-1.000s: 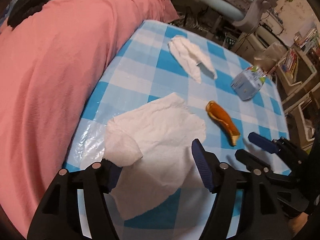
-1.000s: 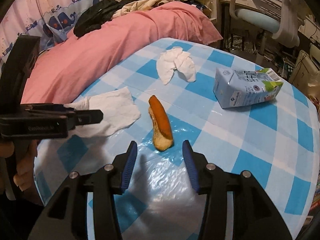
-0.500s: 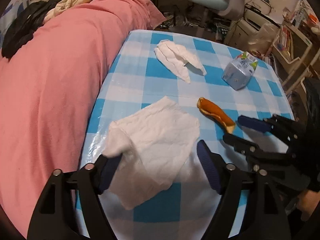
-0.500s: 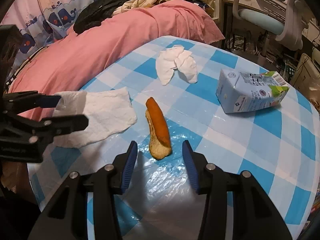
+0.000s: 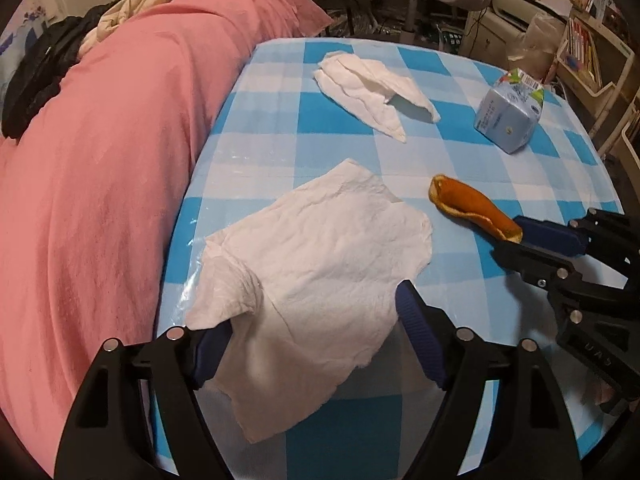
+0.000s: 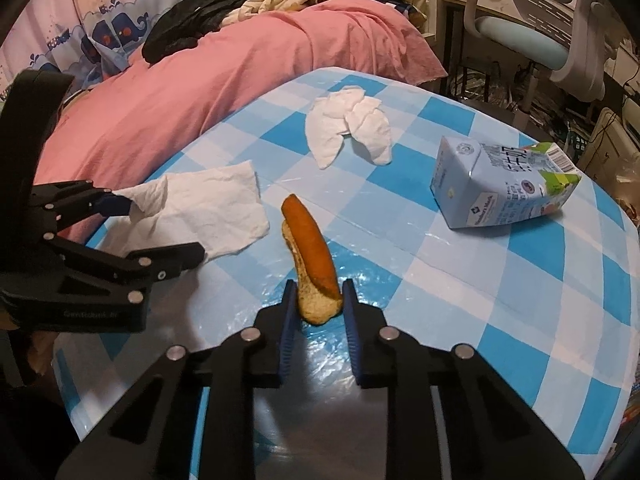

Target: Collect trash

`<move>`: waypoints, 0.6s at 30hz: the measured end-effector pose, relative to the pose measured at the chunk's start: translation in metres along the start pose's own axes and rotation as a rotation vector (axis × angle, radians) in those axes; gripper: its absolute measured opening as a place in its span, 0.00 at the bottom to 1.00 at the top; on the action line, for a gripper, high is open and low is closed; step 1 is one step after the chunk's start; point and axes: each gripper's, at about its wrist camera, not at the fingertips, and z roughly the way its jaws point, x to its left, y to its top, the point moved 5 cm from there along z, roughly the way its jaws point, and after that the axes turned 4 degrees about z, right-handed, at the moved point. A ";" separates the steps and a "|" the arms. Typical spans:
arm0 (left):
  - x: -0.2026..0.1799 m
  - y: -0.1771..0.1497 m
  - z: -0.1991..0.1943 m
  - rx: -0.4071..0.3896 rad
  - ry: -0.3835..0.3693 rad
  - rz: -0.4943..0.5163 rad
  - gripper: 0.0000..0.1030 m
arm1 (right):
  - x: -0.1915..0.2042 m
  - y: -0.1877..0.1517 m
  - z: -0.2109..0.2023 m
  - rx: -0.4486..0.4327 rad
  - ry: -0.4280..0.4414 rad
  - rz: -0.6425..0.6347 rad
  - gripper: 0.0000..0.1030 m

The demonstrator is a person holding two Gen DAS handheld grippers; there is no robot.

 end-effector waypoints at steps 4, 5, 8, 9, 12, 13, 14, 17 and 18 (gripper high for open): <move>0.008 0.001 -0.007 -0.017 -0.068 -0.055 0.07 | 0.001 0.000 -0.007 -0.010 0.020 0.006 0.19; 0.009 0.001 -0.007 -0.014 -0.119 -0.083 0.07 | 0.002 0.000 -0.009 -0.011 0.027 0.009 0.18; 0.006 0.002 -0.018 -0.049 -0.209 -0.121 0.06 | 0.001 -0.001 -0.016 -0.016 0.050 0.030 0.18; 0.004 0.003 -0.028 -0.083 -0.238 -0.125 0.06 | -0.001 -0.002 -0.019 -0.017 0.065 0.046 0.18; 0.003 0.002 -0.046 -0.134 -0.290 -0.159 0.06 | -0.006 -0.006 -0.029 -0.021 0.099 0.090 0.18; 0.002 0.000 -0.053 -0.155 -0.325 -0.173 0.06 | -0.007 -0.008 -0.034 -0.024 0.109 0.102 0.18; 0.001 -0.003 -0.060 -0.171 -0.349 -0.182 0.06 | -0.007 -0.010 -0.038 -0.026 0.116 0.108 0.18; -0.003 -0.008 -0.073 -0.196 -0.376 -0.176 0.06 | -0.005 -0.018 -0.057 -0.043 0.123 0.110 0.18; -0.006 -0.011 -0.079 -0.204 -0.385 -0.173 0.06 | -0.004 -0.021 -0.062 -0.048 0.124 0.110 0.18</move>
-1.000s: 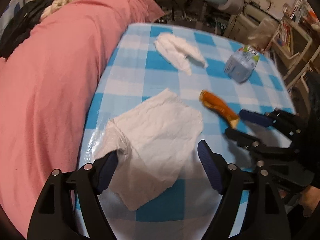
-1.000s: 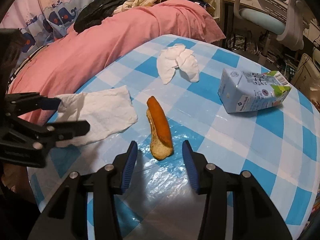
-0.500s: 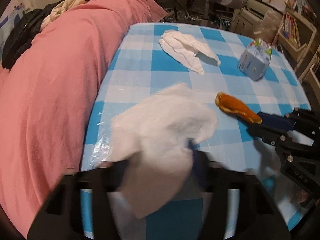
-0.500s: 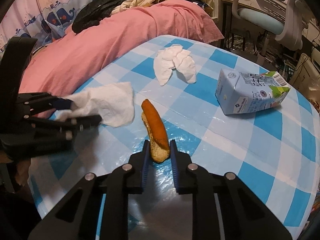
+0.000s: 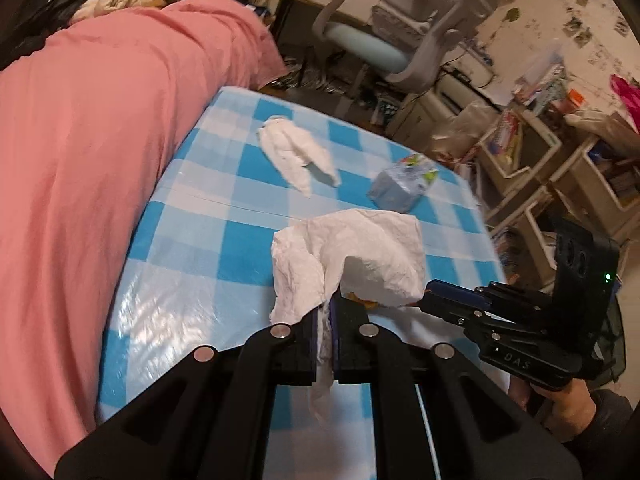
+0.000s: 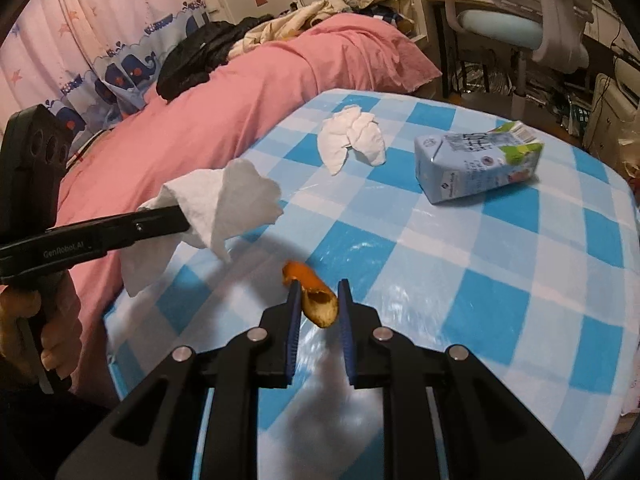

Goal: Collect trash
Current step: 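Carry the tissue and peel over the yellow bucket and open both grippers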

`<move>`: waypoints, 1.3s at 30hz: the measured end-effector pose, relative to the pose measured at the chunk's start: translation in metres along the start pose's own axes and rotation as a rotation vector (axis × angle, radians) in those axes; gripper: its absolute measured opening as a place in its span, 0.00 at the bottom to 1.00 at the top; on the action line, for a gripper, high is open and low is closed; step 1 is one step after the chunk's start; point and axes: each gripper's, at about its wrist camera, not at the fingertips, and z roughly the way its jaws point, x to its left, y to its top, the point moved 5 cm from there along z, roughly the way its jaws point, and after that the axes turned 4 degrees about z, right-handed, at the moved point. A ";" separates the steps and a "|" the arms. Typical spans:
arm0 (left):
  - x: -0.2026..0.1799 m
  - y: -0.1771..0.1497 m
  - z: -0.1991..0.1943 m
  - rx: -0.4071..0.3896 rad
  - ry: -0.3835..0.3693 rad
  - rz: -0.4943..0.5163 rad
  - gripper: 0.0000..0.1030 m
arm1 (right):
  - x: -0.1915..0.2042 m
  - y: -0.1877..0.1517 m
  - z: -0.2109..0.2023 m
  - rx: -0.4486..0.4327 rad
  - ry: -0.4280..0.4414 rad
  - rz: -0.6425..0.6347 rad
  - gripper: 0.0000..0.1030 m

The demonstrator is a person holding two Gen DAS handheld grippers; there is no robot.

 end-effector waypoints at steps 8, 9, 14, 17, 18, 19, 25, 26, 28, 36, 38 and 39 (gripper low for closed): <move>-0.028 -0.044 -0.037 -0.014 -0.059 -0.007 0.06 | 0.007 -0.033 -0.049 -0.061 0.035 0.044 0.18; -0.031 -0.049 -0.039 -0.012 -0.059 -0.002 0.06 | 0.008 -0.040 -0.057 -0.068 0.041 0.052 0.18; -0.053 -0.086 -0.058 0.007 -0.037 0.044 0.06 | 0.017 -0.075 -0.085 -0.075 0.073 0.077 0.18; -0.064 -0.108 -0.069 0.021 -0.007 0.076 0.06 | 0.027 -0.104 -0.100 -0.064 0.110 0.076 0.18; -0.066 -0.114 -0.072 0.024 0.000 0.082 0.06 | 0.030 -0.111 -0.103 -0.060 0.120 0.072 0.18; -0.070 -0.123 -0.076 0.031 0.013 0.090 0.06 | 0.034 -0.120 -0.106 -0.050 0.127 0.067 0.18; -0.086 -0.163 -0.089 0.075 0.044 0.093 0.06 | 0.053 -0.171 -0.104 0.051 0.149 0.034 0.18; -0.088 -0.171 -0.091 0.087 0.047 0.087 0.06 | 0.055 -0.177 -0.101 0.062 0.144 0.027 0.18; -0.093 -0.184 -0.092 0.110 0.055 0.081 0.06 | 0.058 -0.187 -0.095 0.090 0.141 0.023 0.18; -0.103 -0.228 -0.086 0.195 0.073 0.054 0.06 | 0.054 -0.200 -0.088 0.106 0.091 0.046 0.30; -0.104 -0.234 -0.084 0.209 0.091 0.060 0.06 | 0.049 -0.198 -0.093 0.079 0.099 0.078 0.33; -0.105 -0.238 -0.083 0.221 0.100 0.065 0.06 | 0.047 -0.197 -0.096 0.061 0.094 0.090 0.37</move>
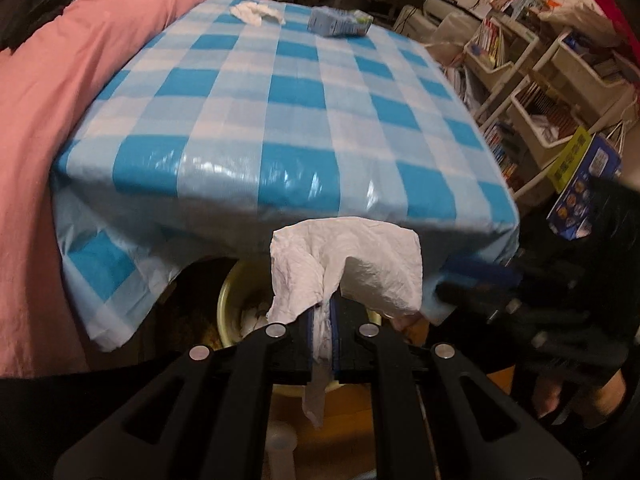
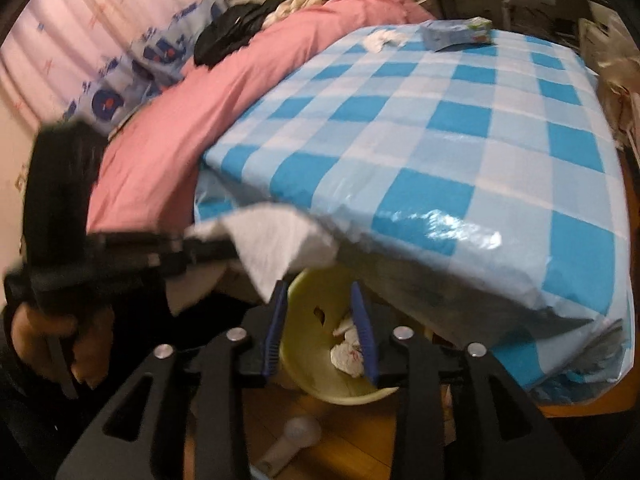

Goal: Collect trash
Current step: 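Carry the tissue and peel over the yellow bucket and open both grippers, then lift both open tools away from the bucket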

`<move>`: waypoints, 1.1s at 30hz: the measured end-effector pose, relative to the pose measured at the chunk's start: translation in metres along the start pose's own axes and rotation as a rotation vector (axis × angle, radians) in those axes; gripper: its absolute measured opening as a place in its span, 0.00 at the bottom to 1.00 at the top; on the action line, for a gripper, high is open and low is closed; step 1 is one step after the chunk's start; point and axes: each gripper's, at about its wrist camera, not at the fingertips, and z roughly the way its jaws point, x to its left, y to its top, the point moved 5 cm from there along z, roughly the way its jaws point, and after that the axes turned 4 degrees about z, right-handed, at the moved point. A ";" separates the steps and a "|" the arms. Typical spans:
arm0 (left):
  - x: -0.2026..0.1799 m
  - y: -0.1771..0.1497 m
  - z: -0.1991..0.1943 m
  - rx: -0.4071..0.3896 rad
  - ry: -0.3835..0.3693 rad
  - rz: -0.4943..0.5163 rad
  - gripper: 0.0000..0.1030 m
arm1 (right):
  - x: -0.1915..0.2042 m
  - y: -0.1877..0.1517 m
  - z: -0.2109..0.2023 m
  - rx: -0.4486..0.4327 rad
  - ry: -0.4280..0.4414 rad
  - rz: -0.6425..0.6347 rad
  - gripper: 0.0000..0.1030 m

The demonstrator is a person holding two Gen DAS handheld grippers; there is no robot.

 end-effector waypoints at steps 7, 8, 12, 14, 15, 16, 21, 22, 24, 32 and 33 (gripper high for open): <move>-0.007 -0.006 0.003 0.028 0.084 0.043 0.49 | -0.007 0.002 -0.013 -0.070 -0.014 0.040 0.44; -0.008 -0.006 0.001 0.018 0.113 0.054 0.54 | -0.008 0.002 -0.014 -0.075 -0.016 0.042 0.45; -0.007 -0.004 -0.006 -0.012 0.164 0.074 0.61 | -0.012 0.003 -0.019 -0.102 -0.027 0.057 0.47; -0.008 -0.002 -0.012 -0.041 0.201 0.090 0.65 | -0.013 0.004 -0.020 -0.106 -0.028 0.064 0.47; -0.009 0.000 -0.016 -0.062 0.221 0.101 0.67 | -0.014 0.004 -0.020 -0.109 -0.032 0.067 0.48; -0.010 0.002 -0.020 -0.082 0.243 0.112 0.70 | -0.015 0.004 -0.020 -0.111 -0.035 0.068 0.48; -0.010 0.010 -0.032 -0.142 0.289 0.129 0.73 | -0.015 0.005 -0.017 -0.102 -0.039 0.063 0.50; -0.010 0.010 -0.034 -0.148 0.291 0.128 0.73 | -0.015 0.005 -0.016 -0.101 -0.040 0.061 0.50; -0.009 0.012 -0.036 -0.159 0.297 0.124 0.74 | -0.015 0.004 -0.016 -0.099 -0.041 0.060 0.50; -0.009 0.014 -0.040 -0.184 0.304 0.124 0.75 | -0.014 0.004 -0.014 -0.096 -0.043 0.058 0.50; -0.010 0.013 -0.040 -0.185 0.304 0.126 0.76 | -0.014 0.004 -0.014 -0.095 -0.044 0.057 0.50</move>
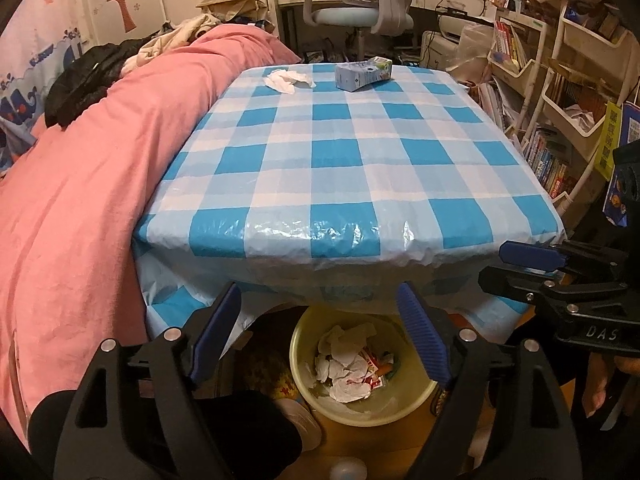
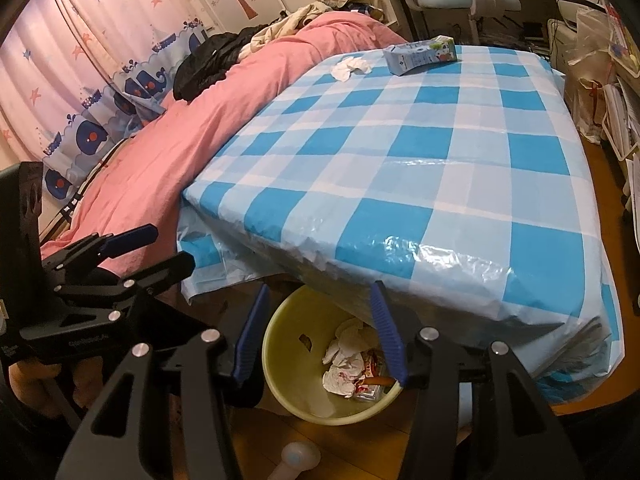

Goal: Collect trash
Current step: 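Lift both open tools away from the bucket, then move both open tools back over the milk carton and crumpled tissue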

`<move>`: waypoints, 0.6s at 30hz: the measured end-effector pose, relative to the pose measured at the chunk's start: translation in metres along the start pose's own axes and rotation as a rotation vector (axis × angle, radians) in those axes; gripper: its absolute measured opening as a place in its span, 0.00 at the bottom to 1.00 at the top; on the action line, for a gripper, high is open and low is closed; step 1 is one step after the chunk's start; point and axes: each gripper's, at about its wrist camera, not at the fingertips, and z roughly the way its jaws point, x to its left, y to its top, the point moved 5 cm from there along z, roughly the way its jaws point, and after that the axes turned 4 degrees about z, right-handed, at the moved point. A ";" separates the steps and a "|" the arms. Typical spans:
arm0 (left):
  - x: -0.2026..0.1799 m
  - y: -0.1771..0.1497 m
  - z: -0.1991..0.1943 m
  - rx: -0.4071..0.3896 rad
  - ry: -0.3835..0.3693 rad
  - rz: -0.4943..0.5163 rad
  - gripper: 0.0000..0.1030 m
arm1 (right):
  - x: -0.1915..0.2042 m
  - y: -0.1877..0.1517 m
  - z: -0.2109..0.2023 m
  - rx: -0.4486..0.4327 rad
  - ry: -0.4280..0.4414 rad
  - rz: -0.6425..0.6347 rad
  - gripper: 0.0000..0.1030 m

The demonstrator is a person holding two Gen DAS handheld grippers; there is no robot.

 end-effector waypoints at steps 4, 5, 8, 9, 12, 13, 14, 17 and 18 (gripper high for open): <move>0.000 0.001 0.000 -0.007 0.000 -0.004 0.77 | 0.000 0.000 0.000 -0.003 -0.002 0.001 0.54; 0.001 0.002 0.000 -0.010 0.001 -0.006 0.77 | 0.000 0.000 0.000 -0.005 -0.005 0.000 0.55; 0.002 0.004 -0.001 -0.017 0.001 -0.012 0.79 | 0.001 0.000 0.002 -0.003 -0.003 -0.002 0.55; 0.003 0.005 0.000 -0.021 0.002 -0.015 0.79 | 0.001 0.000 0.002 -0.002 -0.004 -0.003 0.55; 0.007 0.007 0.001 -0.031 0.004 -0.029 0.80 | 0.002 0.000 0.004 0.003 -0.007 -0.005 0.55; 0.009 0.008 0.002 -0.036 0.005 -0.035 0.81 | 0.002 0.000 0.005 0.003 -0.008 -0.005 0.55; 0.011 0.010 0.002 -0.040 0.005 -0.041 0.81 | 0.002 0.001 0.005 0.003 -0.008 -0.004 0.55; 0.017 0.018 0.004 -0.055 0.007 -0.051 0.82 | -0.001 0.005 0.004 -0.003 0.009 0.030 0.59; 0.019 0.023 0.005 -0.063 0.008 -0.053 0.82 | -0.002 0.007 0.004 -0.007 0.015 0.044 0.60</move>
